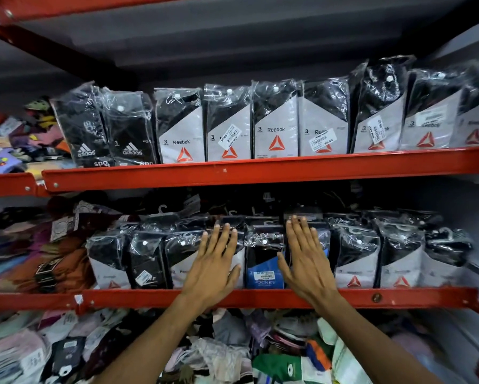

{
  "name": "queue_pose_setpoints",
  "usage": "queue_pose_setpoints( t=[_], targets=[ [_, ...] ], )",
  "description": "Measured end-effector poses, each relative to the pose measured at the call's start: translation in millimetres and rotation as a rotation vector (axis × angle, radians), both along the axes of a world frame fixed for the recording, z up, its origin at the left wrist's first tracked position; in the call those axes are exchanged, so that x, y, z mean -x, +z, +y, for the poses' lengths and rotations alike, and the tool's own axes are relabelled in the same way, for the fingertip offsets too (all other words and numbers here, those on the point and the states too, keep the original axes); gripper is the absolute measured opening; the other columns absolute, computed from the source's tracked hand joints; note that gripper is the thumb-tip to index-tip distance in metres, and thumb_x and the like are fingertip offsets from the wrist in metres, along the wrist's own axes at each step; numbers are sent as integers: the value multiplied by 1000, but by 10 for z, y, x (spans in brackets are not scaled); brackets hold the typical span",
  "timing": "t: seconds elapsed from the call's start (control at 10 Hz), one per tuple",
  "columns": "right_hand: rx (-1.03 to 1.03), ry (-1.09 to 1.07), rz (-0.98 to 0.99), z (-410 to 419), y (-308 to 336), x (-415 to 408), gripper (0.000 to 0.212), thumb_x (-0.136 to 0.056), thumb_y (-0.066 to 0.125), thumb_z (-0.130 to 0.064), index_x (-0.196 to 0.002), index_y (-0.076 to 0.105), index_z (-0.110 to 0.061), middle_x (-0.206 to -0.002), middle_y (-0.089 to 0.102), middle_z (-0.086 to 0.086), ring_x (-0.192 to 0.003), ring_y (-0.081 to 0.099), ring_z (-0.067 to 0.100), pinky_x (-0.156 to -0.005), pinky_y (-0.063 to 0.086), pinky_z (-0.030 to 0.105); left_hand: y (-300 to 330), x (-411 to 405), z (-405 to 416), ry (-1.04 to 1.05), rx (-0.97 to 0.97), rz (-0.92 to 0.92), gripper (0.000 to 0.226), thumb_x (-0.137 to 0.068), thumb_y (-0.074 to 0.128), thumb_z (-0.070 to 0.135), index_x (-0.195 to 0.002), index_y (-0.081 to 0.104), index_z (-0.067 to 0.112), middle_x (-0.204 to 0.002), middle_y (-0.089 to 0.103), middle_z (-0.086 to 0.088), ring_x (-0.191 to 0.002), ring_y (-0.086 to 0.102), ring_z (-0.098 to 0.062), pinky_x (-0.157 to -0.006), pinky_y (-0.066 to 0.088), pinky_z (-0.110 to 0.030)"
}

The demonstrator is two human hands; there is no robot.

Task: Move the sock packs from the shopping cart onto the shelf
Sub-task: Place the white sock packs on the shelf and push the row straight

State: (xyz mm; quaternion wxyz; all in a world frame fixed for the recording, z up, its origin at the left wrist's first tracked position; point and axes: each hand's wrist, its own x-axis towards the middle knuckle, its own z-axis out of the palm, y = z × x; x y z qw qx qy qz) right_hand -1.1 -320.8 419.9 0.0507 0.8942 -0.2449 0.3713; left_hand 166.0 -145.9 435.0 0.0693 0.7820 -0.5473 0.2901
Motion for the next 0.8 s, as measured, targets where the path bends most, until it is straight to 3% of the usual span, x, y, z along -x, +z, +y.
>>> queue_pose_setpoints(
  t=[0.2, 0.4, 0.5, 0.7, 0.8],
  targets=[
    [-10, 22, 11, -21, -23, -35, 81, -98, 26, -56, -158, 5, -7, -167, -2, 9, -155, -6, 23, -124, -2, 40, -69, -15, -28, 18, -5, 3, 73, -102, 29, 49, -157, 2, 10, -165, -2, -11, -153, -3, -32, -119, -4, -47],
    [48, 80, -38, 142, -10, -121, 83, -97, 41, -49, -158, 4, -7, -168, -1, 11, -155, -4, 25, -125, 1, 43, -84, -27, 79, 103, 57, 72, 79, -100, 23, 59, -155, -14, 16, -165, -17, -12, -150, -21, -34, -121, -5, -56],
    [72, 87, 20, 156, -63, -206, 81, -97, 37, -52, -158, 7, -8, -168, 1, 10, -155, -4, 24, -124, 2, 45, -132, -132, 171, 191, 65, 85, 81, -99, 23, 62, -157, -9, 15, -164, -12, -19, -150, -15, -42, -119, 0, -67],
    [76, 62, 68, 160, -97, -249, 82, -97, 31, -57, -158, 7, -9, -168, 1, 10, -155, -8, 24, -124, 3, 47, -120, -205, 256, 210, -3, 130, 81, -98, 19, 63, -155, -16, 18, -163, -16, -20, -149, -19, -41, -117, 7, -69],
    [94, 80, 6, 231, 19, -159, 81, -97, 30, -56, -158, 8, -8, -168, 2, 9, -155, -6, 23, -124, 4, 47, -18, -100, 292, 174, 64, 140, 80, -99, 19, 63, -156, -11, 16, -163, -17, -18, -149, -20, -40, -117, 8, -69]
  ],
)
